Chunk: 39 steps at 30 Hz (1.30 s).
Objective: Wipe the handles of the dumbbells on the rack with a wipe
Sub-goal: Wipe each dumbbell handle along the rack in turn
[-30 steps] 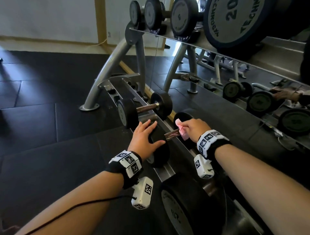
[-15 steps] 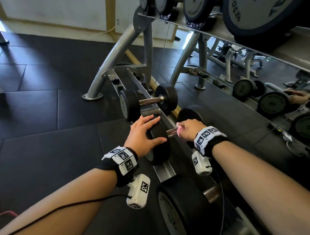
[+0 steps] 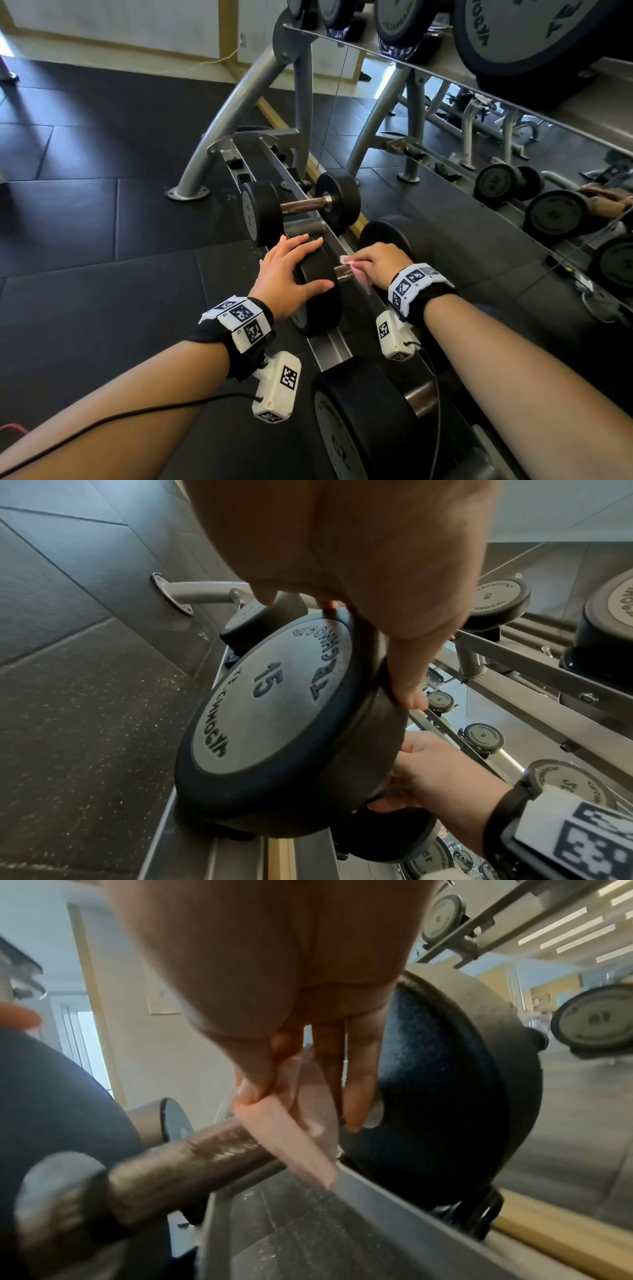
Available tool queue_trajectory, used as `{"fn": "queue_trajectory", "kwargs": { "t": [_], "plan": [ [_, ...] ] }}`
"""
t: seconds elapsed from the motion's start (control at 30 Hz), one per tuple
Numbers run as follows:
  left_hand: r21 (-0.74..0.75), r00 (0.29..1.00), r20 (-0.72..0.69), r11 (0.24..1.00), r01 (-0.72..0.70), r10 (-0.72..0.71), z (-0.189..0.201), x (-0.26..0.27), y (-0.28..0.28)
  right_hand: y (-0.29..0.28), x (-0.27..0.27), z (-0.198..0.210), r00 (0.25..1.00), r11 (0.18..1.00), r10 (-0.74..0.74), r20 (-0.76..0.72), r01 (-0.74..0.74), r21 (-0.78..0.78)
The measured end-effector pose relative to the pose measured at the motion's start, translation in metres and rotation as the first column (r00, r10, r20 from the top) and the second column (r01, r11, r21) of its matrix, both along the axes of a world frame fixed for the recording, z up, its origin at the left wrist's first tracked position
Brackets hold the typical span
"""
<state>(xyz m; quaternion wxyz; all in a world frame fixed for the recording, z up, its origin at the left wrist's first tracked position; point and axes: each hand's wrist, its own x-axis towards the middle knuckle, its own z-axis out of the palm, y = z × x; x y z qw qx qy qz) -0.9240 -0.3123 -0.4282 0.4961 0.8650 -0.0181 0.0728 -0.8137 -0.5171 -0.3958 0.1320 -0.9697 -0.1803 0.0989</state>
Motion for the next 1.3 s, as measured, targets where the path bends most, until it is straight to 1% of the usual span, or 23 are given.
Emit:
{"fn": "queue_trajectory", "kwargs": {
  "t": [0.07,0.1,0.17,0.23,0.33,0.37,0.47,0.5,0.57,0.6,0.67,0.73,0.77,0.8,0.87,0.9,0.97,1.03,1.1,1.17,1.2,1.23,1.3],
  "plan": [
    [-0.002,1.0,0.0,1.0,-0.001,0.001,0.0,0.0,-0.001,0.003,0.0,0.007,0.997,0.999,0.039,-0.072,-0.038,0.015],
    [-0.002,1.0,-0.001,1.0,0.0,0.0,0.0,0.0,-0.001,0.004,0.001,0.011,0.996,0.999,0.047,-0.074,-0.047,0.0],
    [-0.005,1.0,-0.005,1.0,0.004,-0.004,0.001,-0.001,-0.001,0.002,0.004,0.016,0.999,0.998,0.036,-0.004,-0.036,-0.047],
    [-0.015,1.0,-0.01,1.0,0.008,-0.009,0.001,-0.001,-0.002,-0.001,0.005,0.015,0.998,0.995,-0.008,0.064,0.014,-0.099],
    [-0.016,1.0,-0.015,1.0,0.012,-0.012,0.002,-0.001,-0.003,-0.001,0.0,0.005,0.997,0.991,-0.057,0.06,0.064,-0.115],
    [-0.016,1.0,-0.018,1.0,0.012,-0.012,0.002,-0.001,-0.003,0.002,-0.003,0.002,0.998,0.996,-0.066,0.023,0.067,-0.063],
    [0.004,1.0,-0.017,1.0,0.009,-0.009,0.002,-0.002,-0.003,0.01,-0.011,-0.002,0.984,0.976,-0.04,-0.176,0.076,0.204],
    [0.009,1.0,-0.017,1.0,0.009,-0.008,0.002,-0.001,-0.004,0.012,-0.011,0.0,0.981,0.971,-0.024,-0.194,0.069,0.228],
    [0.012,1.0,-0.024,1.0,0.012,-0.012,0.003,-0.002,-0.004,0.012,-0.007,0.004,0.988,0.982,-0.03,-0.151,0.057,0.18],
    [0.012,0.999,-0.028,1.0,0.015,-0.015,0.003,-0.002,-0.004,0.01,-0.004,0.005,0.994,0.989,-0.052,-0.095,0.064,0.133],
    [0.012,0.999,-0.03,1.0,0.02,-0.019,0.003,-0.002,-0.003,0.004,0.002,0.006,0.994,0.995,-0.102,0.025,0.102,0.005],
    [0.014,0.999,-0.029,1.0,0.019,-0.019,0.003,-0.002,-0.003,-0.001,0.005,0.003,0.988,0.987,-0.138,0.071,0.143,-0.071],
    [0.014,0.999,-0.031,1.0,0.02,-0.02,0.002,-0.002,-0.003,-0.002,0.005,0.001,0.988,0.987,-0.152,0.034,0.154,-0.041],
    [0.015,0.999,-0.033,1.0,0.02,-0.019,0.001,-0.002,-0.003,0.0,0.003,-0.001,0.987,0.987,-0.157,-0.039,0.158,0.033],
    [0.027,0.999,-0.03,1.0,0.014,-0.013,0.0,-0.001,-0.003,0.01,-0.001,-0.003,0.977,0.974,-0.106,-0.185,0.139,0.18],
    [0.038,1.0,-0.028,0.999,0.012,-0.01,0.0,0.0,-0.003,0.016,-0.005,-0.003,0.972,0.971,-0.063,-0.225,0.112,0.211],
    [0.06,1.0,-0.021,0.998,0.007,-0.006,-0.001,0.001,-0.004,0.025,-0.01,-0.001,0.973,0.977,0.018,-0.232,0.032,0.211],
    [0.064,1.0,-0.025,0.998,0.012,-0.011,-0.001,0.001,-0.003,0.027,-0.01,0.005,0.971,0.979,0.038,-0.237,0.012,0.205],
    [0.055,0.999,-0.033,0.998,0.022,-0.02,-0.002,0.002,-0.003,0.02,-0.005,0.013,0.973,0.986,-0.019,-0.229,0.056,0.154],
    [0.043,0.999,-0.037,0.999,0.03,-0.028,-0.003,0.003,-0.002,0.011,-0.001,0.018,0.984,0.994,-0.098,-0.146,0.105,0.038],
    [0.039,0.999,-0.038,0.999,0.032,-0.03,-0.004,0.003,-0.002,0.008,0.0,0.018,0.983,0.99,-0.129,-0.134,0.135,0.034],
    [0.036,0.999,-0.035,0.999,0.03,-0.029,-0.004,0.003,-0.002,0.009,-0.002,0.018,0.976,0.984,-0.147,-0.164,0.161,0.079],
    [0.046,0.999,-0.028,0.999,0.021,-0.02,-0.005,0.004,-0.002,0.017,-0.008,0.015,0.962,0.975,-0.104,-0.253,0.148,0.164]
  ]
}}
